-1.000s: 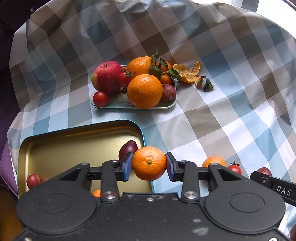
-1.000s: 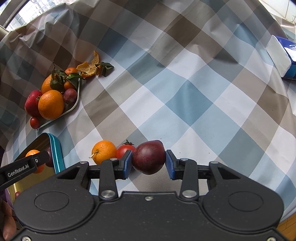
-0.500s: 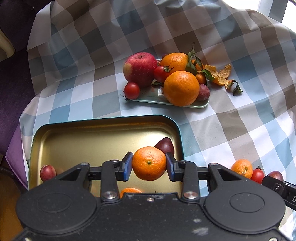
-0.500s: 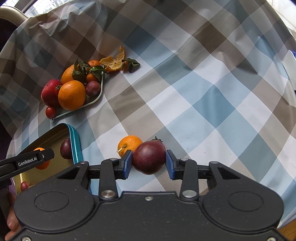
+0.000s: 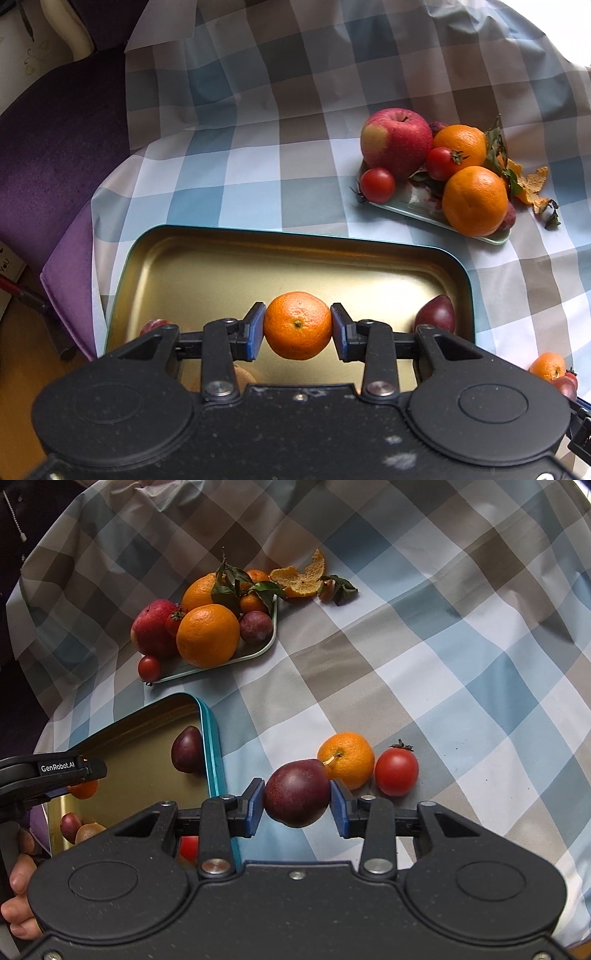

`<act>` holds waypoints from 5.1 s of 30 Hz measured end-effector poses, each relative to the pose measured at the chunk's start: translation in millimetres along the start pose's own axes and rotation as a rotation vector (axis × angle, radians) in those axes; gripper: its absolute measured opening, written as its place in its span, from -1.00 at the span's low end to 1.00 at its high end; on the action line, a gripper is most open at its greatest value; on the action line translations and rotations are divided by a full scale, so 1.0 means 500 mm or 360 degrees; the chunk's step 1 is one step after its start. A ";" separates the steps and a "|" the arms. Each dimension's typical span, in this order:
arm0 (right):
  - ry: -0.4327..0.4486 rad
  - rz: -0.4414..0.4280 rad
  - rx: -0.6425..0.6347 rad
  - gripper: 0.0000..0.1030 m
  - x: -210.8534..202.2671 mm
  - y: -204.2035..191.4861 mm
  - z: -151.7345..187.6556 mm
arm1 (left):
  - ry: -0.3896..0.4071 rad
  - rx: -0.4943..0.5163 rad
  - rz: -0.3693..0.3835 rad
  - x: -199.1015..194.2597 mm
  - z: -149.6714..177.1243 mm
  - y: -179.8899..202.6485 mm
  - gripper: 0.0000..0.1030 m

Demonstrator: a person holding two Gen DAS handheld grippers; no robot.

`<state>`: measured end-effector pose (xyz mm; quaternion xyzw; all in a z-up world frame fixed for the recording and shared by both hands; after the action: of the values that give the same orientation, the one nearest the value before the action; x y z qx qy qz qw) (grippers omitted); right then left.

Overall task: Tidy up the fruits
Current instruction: 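Carry the tangerine in the left tool and the plum in the right tool over the tray, then open the left tool to drop the tangerine in the tray while the right tool releases the plum, then move both open tools back from the tray toward the loose tangerine and tomato, then grasp the loose tangerine with the left tool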

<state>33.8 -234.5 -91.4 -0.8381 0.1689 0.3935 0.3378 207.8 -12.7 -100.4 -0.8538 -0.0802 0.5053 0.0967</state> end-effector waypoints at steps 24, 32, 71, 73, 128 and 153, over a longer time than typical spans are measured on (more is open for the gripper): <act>-0.0101 -0.0113 -0.0221 -0.08 0.091 -0.118 0.036 | -0.0044 -0.0192 -0.0009 0.062 -0.031 -0.118 -0.19; -0.0090 -0.0151 -0.0229 -0.08 0.099 -0.136 0.034 | -0.0064 -0.0155 -0.0035 0.070 -0.016 -0.129 -0.16; -0.0157 -0.0161 -0.0313 -0.07 0.136 -0.199 0.057 | -0.0101 -0.0033 -0.0047 0.088 0.018 -0.145 -0.08; -0.0161 -0.0153 -0.0317 -0.07 0.136 -0.200 0.058 | -0.0111 -0.0025 -0.0047 0.088 0.021 -0.143 -0.07; -0.0004 0.0234 0.0138 -0.07 -0.035 0.119 -0.021 | -0.0033 0.0413 0.0208 -0.074 0.043 0.206 0.11; 0.0022 0.0240 0.0312 -0.07 -0.098 0.234 0.006 | -0.0057 0.0504 0.0476 -0.129 0.076 0.392 0.10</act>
<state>-63.0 -315.0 -105.8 -0.7887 0.2714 0.3936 0.3866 151.3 -214.4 -112.1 -0.8212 0.1260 0.5353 0.1523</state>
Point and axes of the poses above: each gripper's, at about its wrist camera, not at the fingertips, and x roughly the way its jaws point, y to its right, z to its underside, the point moved 4 cm from there along x, roughly the way its jaws point, and after that the axes turned 15 degrees about -z, right-handed, at the moved point
